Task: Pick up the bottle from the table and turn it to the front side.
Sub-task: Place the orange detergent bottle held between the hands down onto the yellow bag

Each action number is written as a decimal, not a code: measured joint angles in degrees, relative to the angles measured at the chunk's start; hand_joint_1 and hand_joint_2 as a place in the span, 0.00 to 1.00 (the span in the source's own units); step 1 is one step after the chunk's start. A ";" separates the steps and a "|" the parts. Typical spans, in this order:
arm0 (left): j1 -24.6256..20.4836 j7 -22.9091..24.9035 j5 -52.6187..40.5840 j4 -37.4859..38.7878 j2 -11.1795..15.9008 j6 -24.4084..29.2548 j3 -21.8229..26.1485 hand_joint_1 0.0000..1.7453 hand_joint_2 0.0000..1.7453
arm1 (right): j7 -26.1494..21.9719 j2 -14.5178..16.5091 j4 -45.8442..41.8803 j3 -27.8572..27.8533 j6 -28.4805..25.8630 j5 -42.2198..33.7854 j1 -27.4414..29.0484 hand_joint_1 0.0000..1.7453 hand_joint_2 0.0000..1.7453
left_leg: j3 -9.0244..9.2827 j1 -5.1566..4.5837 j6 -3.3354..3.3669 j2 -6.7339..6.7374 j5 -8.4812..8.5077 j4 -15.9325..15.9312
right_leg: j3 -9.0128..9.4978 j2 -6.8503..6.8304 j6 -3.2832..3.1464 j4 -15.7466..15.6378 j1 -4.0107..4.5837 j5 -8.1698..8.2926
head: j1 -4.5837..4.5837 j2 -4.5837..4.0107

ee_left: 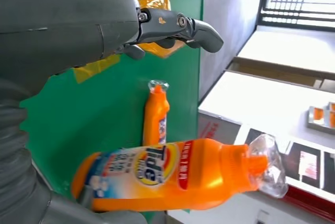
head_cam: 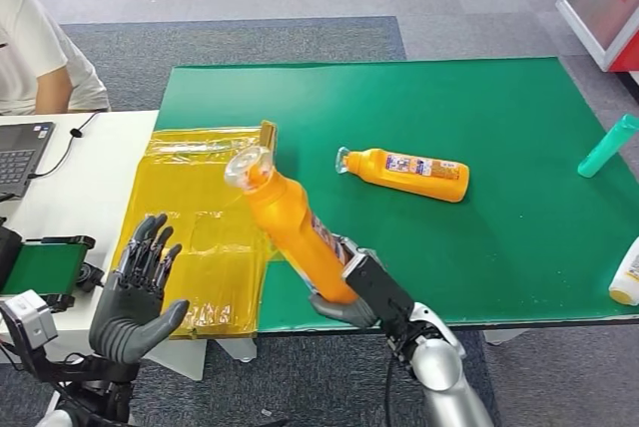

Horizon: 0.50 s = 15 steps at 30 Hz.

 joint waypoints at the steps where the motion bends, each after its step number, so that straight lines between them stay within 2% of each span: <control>1: -0.13 -0.11 0.48 0.08 0.12 0.32 -0.38 0.00 1.00 | -0.17 0.00 -0.14 0.71 -0.25 -0.09 0.44 1.00 1.00 | 0.00 0.00 0.00 0.00 0.00 0.00 | -0.01 0.00 0.00 0.00 0.00 0.00 | 0.00 0.00; 8: -0.45 -0.31 2.34 0.67 0.86 1.10 -1.92 0.00 1.00 | -0.72 -0.02 -0.63 3.27 -0.87 0.14 1.62 1.00 1.00 | -0.01 0.00 0.01 0.00 -0.01 0.00 | -0.02 0.00 0.00 0.00 0.00 -0.01 | 0.00 0.00; 15: -1.49 1.08 6.57 2.31 1.36 2.69 -4.20 0.00 1.00 | -2.79 -0.11 -1.89 7.16 -2.21 3.77 3.27 1.00 1.00 | -0.01 0.00 0.00 0.00 -0.01 0.00 | -0.02 0.00 -0.01 0.00 0.00 -0.01 | 0.00 -0.01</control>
